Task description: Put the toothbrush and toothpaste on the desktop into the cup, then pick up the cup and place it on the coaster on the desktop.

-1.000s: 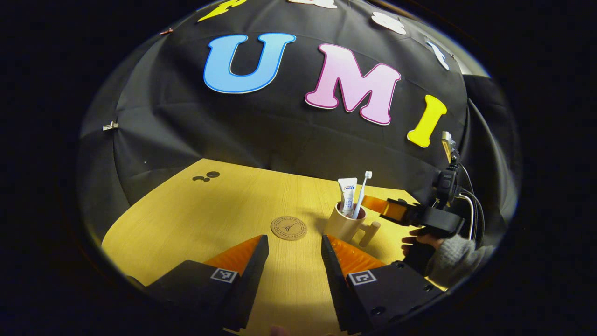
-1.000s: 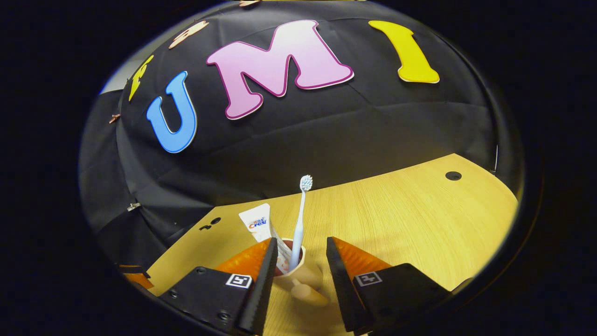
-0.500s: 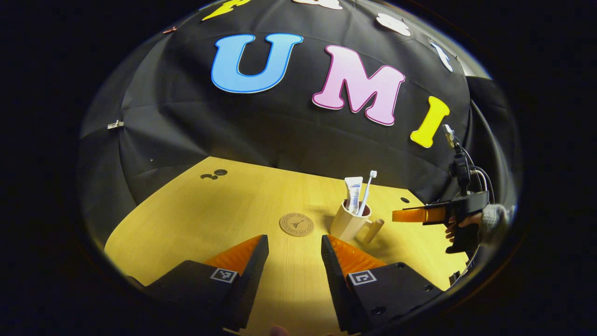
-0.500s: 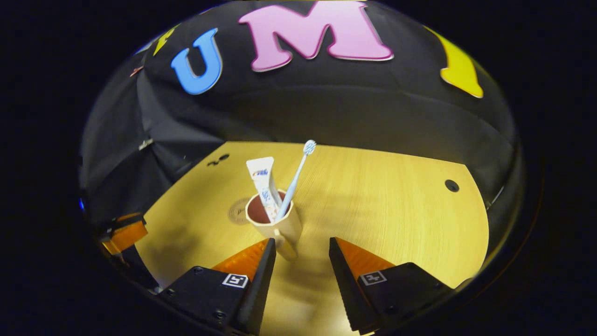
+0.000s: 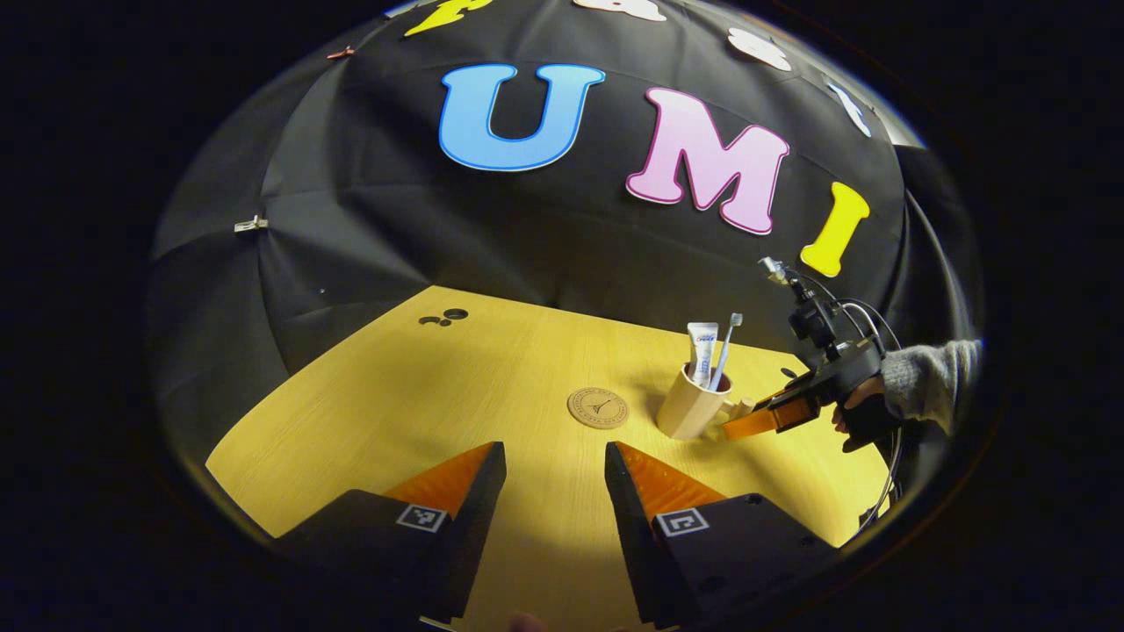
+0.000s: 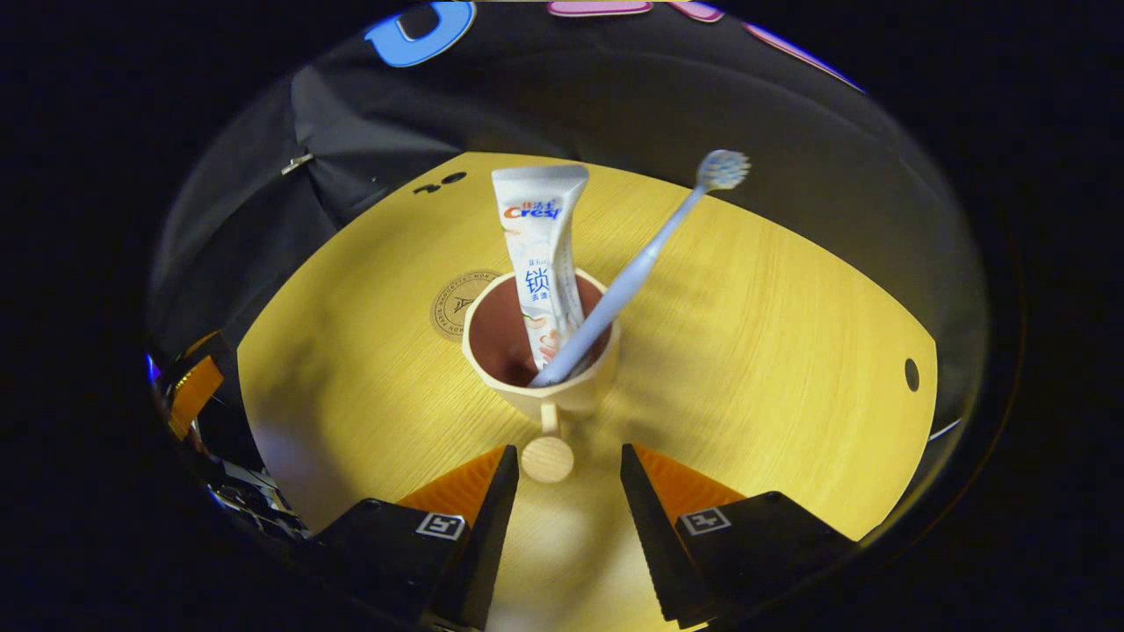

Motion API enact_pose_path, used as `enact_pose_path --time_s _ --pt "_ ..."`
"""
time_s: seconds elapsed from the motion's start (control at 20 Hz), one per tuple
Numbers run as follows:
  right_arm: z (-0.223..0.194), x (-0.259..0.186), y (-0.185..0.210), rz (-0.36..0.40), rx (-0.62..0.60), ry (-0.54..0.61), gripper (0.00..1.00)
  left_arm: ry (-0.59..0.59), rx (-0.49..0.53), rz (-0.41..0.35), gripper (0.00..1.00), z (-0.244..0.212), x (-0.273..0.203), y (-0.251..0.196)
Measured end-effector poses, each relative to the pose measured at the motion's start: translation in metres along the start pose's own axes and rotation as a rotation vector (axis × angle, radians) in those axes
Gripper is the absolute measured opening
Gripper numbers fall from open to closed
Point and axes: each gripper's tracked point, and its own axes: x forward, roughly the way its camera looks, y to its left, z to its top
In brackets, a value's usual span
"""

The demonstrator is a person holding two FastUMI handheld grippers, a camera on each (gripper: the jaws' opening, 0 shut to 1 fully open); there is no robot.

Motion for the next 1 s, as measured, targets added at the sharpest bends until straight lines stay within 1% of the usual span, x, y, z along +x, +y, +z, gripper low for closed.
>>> enact_pose_path --time_s 0.2,0.3,0.45,0.6,0.65,0.85,0.9,0.95,1.0 --pt "0.000 0.023 0.008 0.006 -0.044 0.063 0.73 0.008 -0.024 0.022 0.72 -0.007 0.001 0.014" --pt "0.002 0.031 0.007 -0.003 -0.057 0.079 0.71 0.007 -0.035 0.029 0.72 -0.009 0.001 0.018" --pt "0.005 0.042 0.009 -0.011 -0.066 0.100 0.71 0.009 -0.046 0.046 0.72 -0.014 0.001 0.028" --pt "0.000 0.048 0.003 -0.036 -0.107 0.141 0.71 0.014 -0.063 0.055 0.72 -0.015 0.000 0.035" --pt "0.002 0.049 0.001 -0.042 -0.113 0.144 0.69 0.017 -0.068 0.058 0.72 -0.016 0.001 0.036" --pt "0.003 0.047 -0.002 -0.053 -0.072 0.171 0.34 0.019 -0.076 0.071 0.72 -0.019 -0.001 0.044" --pt "0.003 0.051 -0.002 -0.059 -0.072 0.164 0.38 0.019 -0.078 0.070 0.71 -0.019 -0.002 0.044" --pt "0.005 0.053 -0.003 -0.070 -0.079 0.156 0.33 0.020 -0.077 0.072 0.72 -0.020 -0.002 0.045" --pt "0.006 0.052 -0.005 -0.082 -0.089 0.146 0.33 0.021 -0.076 0.072 0.72 -0.020 -0.001 0.047"
